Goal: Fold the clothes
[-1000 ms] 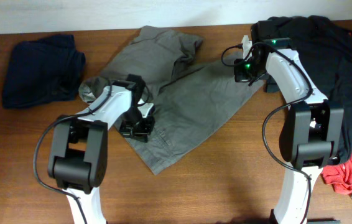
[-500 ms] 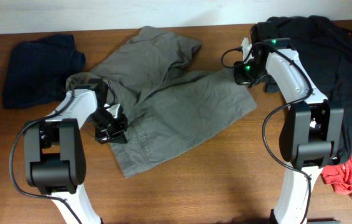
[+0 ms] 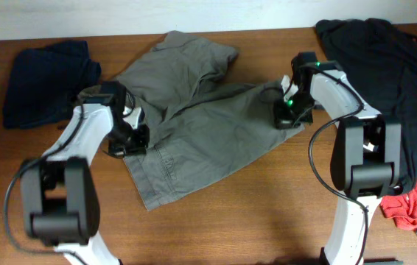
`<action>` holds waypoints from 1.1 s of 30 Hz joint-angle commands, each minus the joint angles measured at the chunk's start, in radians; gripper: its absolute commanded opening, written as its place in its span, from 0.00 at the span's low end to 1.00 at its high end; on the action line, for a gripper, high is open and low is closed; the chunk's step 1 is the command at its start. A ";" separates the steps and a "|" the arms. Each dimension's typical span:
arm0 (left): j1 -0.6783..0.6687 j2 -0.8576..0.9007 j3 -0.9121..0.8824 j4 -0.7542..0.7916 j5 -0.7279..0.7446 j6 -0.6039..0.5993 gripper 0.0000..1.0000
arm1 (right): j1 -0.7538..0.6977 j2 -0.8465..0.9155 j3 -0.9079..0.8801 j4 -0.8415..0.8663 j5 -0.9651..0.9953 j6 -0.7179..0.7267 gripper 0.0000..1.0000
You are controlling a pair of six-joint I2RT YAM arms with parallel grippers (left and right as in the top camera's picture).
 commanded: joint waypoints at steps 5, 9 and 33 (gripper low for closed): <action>-0.003 -0.169 0.028 0.059 -0.019 0.020 0.16 | -0.008 0.016 -0.057 -0.006 0.068 0.120 0.04; -0.003 -0.178 0.028 0.077 -0.019 0.020 0.25 | -0.009 0.016 -0.057 -0.047 0.174 0.215 0.04; -0.002 -0.178 0.028 0.108 -0.053 0.020 0.32 | -0.085 -0.077 -0.182 -0.247 0.222 0.208 0.04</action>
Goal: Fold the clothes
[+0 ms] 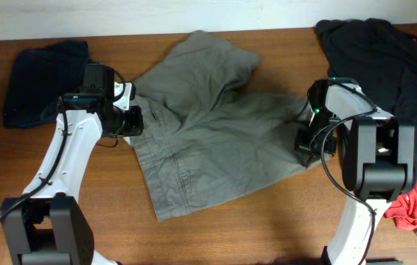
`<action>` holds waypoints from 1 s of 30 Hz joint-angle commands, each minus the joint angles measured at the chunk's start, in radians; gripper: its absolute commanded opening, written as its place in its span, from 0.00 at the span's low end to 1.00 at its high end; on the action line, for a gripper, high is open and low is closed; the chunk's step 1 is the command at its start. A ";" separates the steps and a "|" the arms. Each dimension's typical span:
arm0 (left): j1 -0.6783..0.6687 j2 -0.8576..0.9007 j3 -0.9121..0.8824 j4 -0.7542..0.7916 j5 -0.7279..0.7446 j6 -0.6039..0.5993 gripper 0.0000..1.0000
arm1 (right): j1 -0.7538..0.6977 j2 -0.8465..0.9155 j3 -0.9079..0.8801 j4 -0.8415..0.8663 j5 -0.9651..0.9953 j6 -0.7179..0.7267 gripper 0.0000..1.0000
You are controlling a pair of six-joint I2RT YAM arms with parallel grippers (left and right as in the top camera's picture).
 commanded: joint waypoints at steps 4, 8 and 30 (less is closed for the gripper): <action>-0.002 -0.014 0.012 0.003 -0.010 0.009 0.32 | 0.034 -0.185 -0.013 0.018 -0.016 -0.065 0.04; -0.002 -0.014 0.011 0.027 -0.011 0.009 0.32 | 0.056 -0.372 0.003 0.108 -0.116 -0.189 0.07; 0.008 0.027 0.009 0.169 -0.267 -0.235 0.31 | 0.259 -0.301 0.003 0.973 -0.128 -0.288 0.42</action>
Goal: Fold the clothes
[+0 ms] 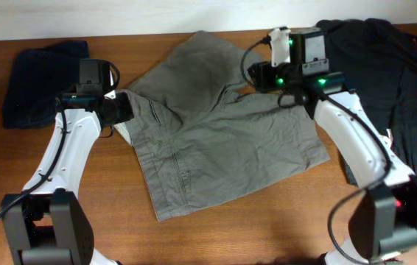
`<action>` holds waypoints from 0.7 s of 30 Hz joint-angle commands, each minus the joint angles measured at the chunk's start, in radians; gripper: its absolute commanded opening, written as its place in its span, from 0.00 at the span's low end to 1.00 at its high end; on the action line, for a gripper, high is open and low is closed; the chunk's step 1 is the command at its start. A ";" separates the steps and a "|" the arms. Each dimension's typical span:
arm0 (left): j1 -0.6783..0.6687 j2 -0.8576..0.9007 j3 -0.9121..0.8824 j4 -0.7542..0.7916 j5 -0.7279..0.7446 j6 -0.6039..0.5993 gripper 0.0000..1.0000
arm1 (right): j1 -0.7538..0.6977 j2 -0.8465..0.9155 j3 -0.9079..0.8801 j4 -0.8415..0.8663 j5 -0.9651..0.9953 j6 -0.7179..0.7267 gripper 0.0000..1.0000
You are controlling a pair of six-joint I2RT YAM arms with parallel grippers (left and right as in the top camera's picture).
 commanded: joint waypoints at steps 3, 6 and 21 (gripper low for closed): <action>-0.010 0.008 0.009 -0.002 -0.005 -0.032 0.31 | 0.015 0.175 0.004 0.190 0.020 0.005 0.04; -0.011 0.008 0.009 -0.002 -0.001 -0.032 0.30 | 0.026 0.279 0.004 0.323 0.020 0.027 0.04; -0.011 0.008 0.009 -0.031 0.030 -0.032 0.30 | 0.061 0.498 0.004 0.444 0.048 0.075 0.04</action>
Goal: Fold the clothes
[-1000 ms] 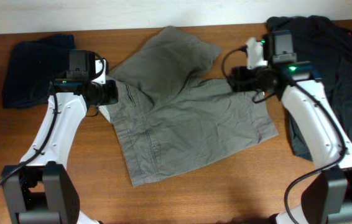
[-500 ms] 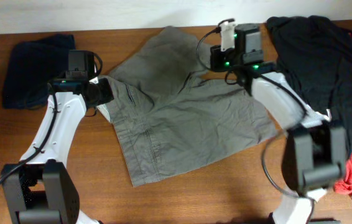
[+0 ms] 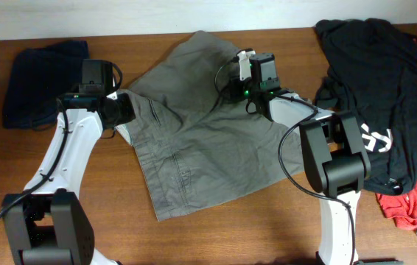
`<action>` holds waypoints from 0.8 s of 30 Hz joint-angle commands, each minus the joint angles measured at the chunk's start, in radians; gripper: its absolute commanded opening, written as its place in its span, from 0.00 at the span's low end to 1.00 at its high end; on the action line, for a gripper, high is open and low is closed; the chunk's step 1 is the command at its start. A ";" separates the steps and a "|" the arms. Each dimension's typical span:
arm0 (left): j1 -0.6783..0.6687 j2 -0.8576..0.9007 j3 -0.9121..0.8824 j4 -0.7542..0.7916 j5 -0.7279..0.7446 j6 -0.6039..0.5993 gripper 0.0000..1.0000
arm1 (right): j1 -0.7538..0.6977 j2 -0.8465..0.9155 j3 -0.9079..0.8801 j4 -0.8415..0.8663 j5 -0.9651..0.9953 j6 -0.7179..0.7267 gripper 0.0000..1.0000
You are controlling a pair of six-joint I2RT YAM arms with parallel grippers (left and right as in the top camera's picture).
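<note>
Olive-grey shorts [image 3: 216,147] lie spread across the middle of the table, with one leg folded up toward the back [image 3: 194,62]. My left gripper [image 3: 125,110] sits at the waistband's left corner and looks shut on the cloth there. My right gripper [image 3: 228,82] rests over the crease where the upper leg meets the rest of the shorts. Its fingers are hidden under the wrist, so its state does not show.
A folded dark navy garment [image 3: 43,81] lies at the back left. A heap of black clothes [image 3: 385,81] covers the right side, with a red garment [image 3: 415,210] at its front edge. The wall runs along the table's back edge.
My right gripper has moved left and slightly toward the front, from the shorts' back right edge onto the crease of the upper leg. The left gripper and the shorts have hardly moved.
The shorts first lay crumpled, with my left gripper on their left hem and the right on their right edge. Then they lay shifted and flatter, both grippers at the side edges. The right gripper then stood behind the shorts, and is now at the upper leg's crease.
</note>
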 commanded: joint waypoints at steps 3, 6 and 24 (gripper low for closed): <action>-0.002 0.008 0.009 -0.009 0.031 -0.013 0.31 | -0.007 0.032 0.003 -0.036 0.043 0.010 0.04; -0.002 0.008 0.009 -0.008 0.030 -0.013 0.30 | -0.018 0.039 0.003 -0.072 0.056 0.011 0.04; -0.003 0.009 0.009 -0.034 0.032 -0.013 0.31 | -0.204 0.006 0.003 -0.756 0.039 0.173 0.04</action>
